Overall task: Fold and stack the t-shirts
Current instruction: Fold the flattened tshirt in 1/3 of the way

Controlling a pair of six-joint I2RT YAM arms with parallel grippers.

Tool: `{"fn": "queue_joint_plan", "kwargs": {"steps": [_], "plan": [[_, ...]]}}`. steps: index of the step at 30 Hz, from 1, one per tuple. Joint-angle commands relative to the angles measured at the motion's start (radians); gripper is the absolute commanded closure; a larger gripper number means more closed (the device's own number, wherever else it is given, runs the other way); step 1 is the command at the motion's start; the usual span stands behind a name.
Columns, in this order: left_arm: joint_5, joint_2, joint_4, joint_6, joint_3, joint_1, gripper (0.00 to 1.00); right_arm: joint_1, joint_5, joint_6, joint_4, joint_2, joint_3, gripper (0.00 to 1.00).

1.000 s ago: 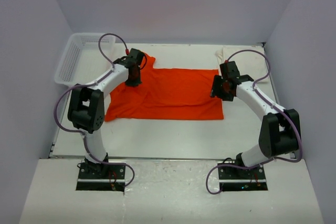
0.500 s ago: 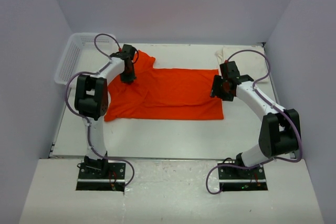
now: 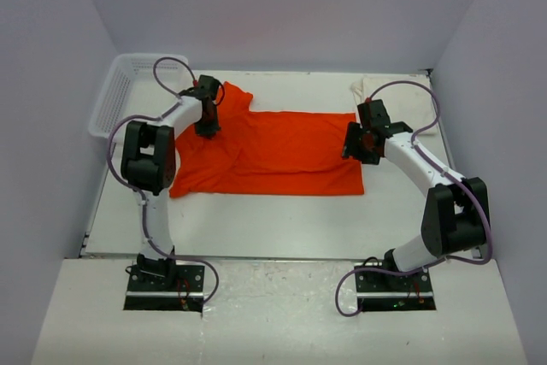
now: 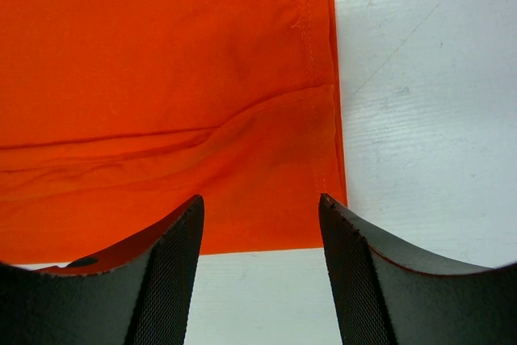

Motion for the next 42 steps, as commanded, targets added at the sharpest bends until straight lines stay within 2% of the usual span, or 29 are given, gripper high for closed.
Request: {"fn": "queue_joint_plan", "kwargs": {"steps": [1, 3, 4, 5, 7, 10, 16, 19, 20, 22, 24, 26, 28, 30, 31, 37, 42], "plan": [[-0.112, -0.153, 0.064, 0.005, -0.083, 0.006, 1.00, 0.010, -0.014, -0.014, 0.023, -0.017, 0.003, 0.40], [-0.155, -0.271, 0.094, -0.011, -0.152, 0.003, 0.99, 0.014, -0.015, -0.014, 0.025, -0.023, 0.002, 0.40], [-0.162, -0.355, 0.105, -0.011, -0.176, 0.003, 0.93, 0.016, -0.017, -0.014, 0.026, -0.025, 0.002, 0.40], [-0.175, -0.396, 0.116, -0.023, -0.196, 0.003, 0.79, 0.018, -0.020, -0.012, 0.028, -0.025, 0.002, 0.40], [-0.196, -0.512, 0.114, -0.038, -0.258, 0.003, 0.69, 0.019, -0.019, -0.009, 0.029, -0.023, -0.001, 0.40], [-0.175, -0.636, 0.073, -0.064, -0.325, 0.003, 0.64, 0.019, -0.002, 0.031, -0.001, -0.002, 0.006, 0.39], [0.000, -0.781, 0.016, -0.118, -0.486, 0.029, 0.64, 0.025, -0.098, 0.068, 0.038, -0.022, -0.061, 0.42], [0.141, -0.801, 0.031, -0.133, -0.571, 0.085, 0.41, 0.051, -0.133, 0.080, 0.070, -0.058, -0.102, 0.41], [0.240, -0.806, 0.042, -0.135, -0.623, 0.110, 0.40, 0.073, -0.147, 0.082, 0.078, -0.078, -0.110, 0.41], [0.334, -0.806, 0.076, -0.147, -0.676, 0.203, 0.39, 0.094, -0.158, 0.091, 0.089, -0.095, -0.115, 0.41], [0.457, -0.798, 0.091, -0.159, -0.764, 0.303, 0.40, 0.129, -0.155, 0.100, 0.094, -0.111, -0.107, 0.54], [0.468, -0.793, 0.088, -0.164, -0.781, 0.337, 0.40, 0.139, -0.152, 0.105, 0.097, -0.111, -0.104, 0.63], [0.430, -0.793, 0.059, -0.161, -0.773, 0.347, 0.37, 0.145, -0.158, 0.103, 0.109, -0.103, -0.100, 0.66], [0.373, -0.812, 0.042, -0.169, -0.772, 0.350, 0.34, 0.159, -0.175, 0.100, 0.126, -0.080, -0.096, 0.53], [0.370, -0.818, 0.038, -0.173, -0.773, 0.350, 0.33, 0.165, -0.178, 0.100, 0.129, -0.071, -0.092, 0.52], [0.302, -0.844, -0.001, -0.173, -0.769, 0.353, 0.34, 0.177, -0.175, 0.085, 0.144, -0.032, -0.089, 0.52], [0.219, -0.861, -0.008, -0.184, -0.799, 0.356, 0.41, 0.186, -0.203, 0.094, 0.169, -0.043, -0.121, 0.54]]}}
